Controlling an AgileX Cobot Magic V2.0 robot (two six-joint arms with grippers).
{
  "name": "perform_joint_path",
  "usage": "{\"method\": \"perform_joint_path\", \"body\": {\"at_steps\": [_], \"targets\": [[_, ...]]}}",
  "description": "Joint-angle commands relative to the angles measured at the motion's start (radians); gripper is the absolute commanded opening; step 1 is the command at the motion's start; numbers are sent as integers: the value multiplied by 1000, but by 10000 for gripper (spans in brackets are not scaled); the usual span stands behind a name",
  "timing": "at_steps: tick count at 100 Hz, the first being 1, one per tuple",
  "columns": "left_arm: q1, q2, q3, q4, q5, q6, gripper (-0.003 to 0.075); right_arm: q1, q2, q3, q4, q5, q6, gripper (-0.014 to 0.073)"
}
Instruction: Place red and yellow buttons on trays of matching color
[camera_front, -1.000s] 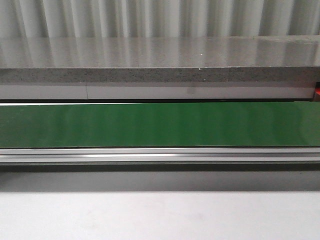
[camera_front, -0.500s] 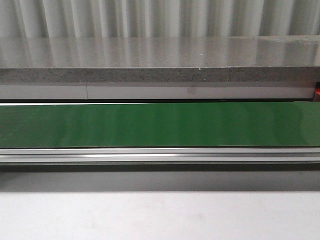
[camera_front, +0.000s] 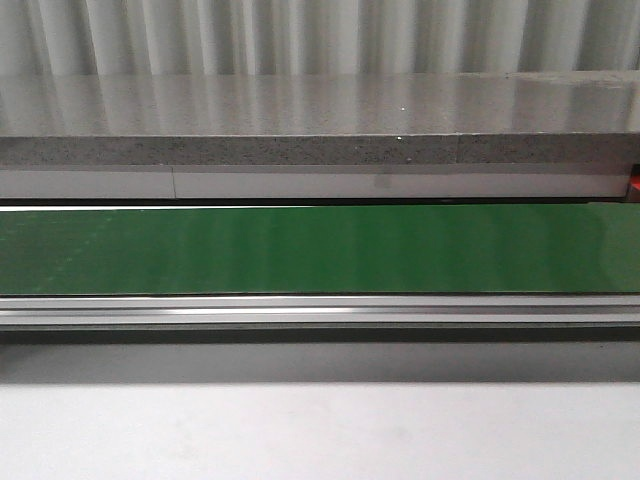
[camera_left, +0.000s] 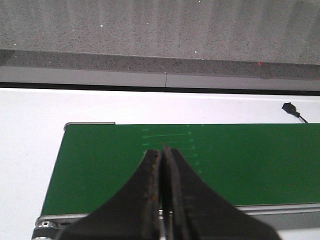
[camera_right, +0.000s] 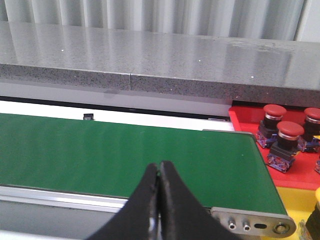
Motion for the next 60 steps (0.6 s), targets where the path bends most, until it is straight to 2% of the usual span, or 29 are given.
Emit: {"method": "perform_joint_path", "body": {"at_steps": [1, 25, 43, 60], "targets": [[-11, 4, -25, -6, -75, -1, -20, 0, -15, 2, -11, -83, 0, -66], [-29, -10, 4, 131, -102, -19, -20, 0, -15, 2, -11, -83, 0, -66], [-95, -97, 142, 373, -275, -254, -20, 0, -15, 2, -11, -83, 0, -66], [-97, -200, 274, 388, -408, -274, -20, 0, -15, 2, -11, -83, 0, -66]]}}
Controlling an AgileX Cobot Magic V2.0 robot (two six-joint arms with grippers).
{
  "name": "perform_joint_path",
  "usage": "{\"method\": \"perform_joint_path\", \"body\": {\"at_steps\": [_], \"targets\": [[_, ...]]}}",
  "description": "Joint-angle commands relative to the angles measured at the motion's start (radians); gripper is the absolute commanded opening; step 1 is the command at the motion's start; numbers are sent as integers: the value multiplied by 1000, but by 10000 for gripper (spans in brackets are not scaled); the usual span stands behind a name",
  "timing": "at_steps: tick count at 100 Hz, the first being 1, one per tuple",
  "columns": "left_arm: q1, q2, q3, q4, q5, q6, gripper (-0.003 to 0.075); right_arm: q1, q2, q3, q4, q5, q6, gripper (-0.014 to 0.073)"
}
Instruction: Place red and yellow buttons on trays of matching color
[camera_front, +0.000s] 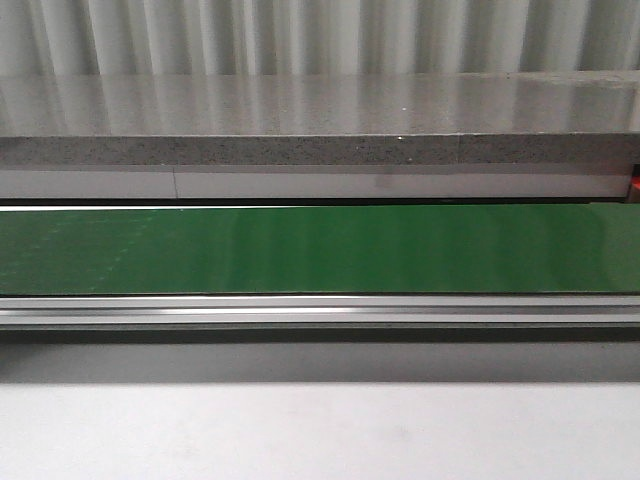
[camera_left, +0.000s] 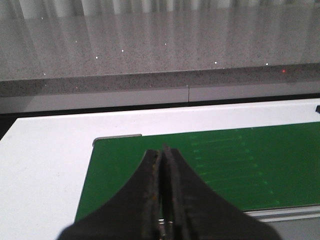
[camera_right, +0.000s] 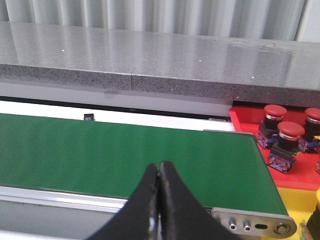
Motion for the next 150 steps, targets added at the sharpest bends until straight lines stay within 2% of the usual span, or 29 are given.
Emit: {"method": "perform_joint_path", "body": {"at_steps": [1, 30, 42, 59, 73, 150], "targets": [[-7, -44, 34, 16, -152, -26, -20, 0, -15, 2, -11, -83, 0, -66], [-5, -212, 236, 25, -212, -26, -20, 0, -15, 2, -11, -83, 0, -66], [25, -268, 289, 25, -243, -26, -20, 0, -15, 2, -11, -83, 0, -66], [74, -287, 288, 28, -268, -26, -20, 0, -15, 2, -11, -83, 0, -66], [73, -287, 288, 28, -302, -26, -20, 0, -15, 2, -11, -83, 0, -66], [73, -287, 288, 28, -300, -26, -20, 0, -15, 2, -11, -83, 0, -66]]}}
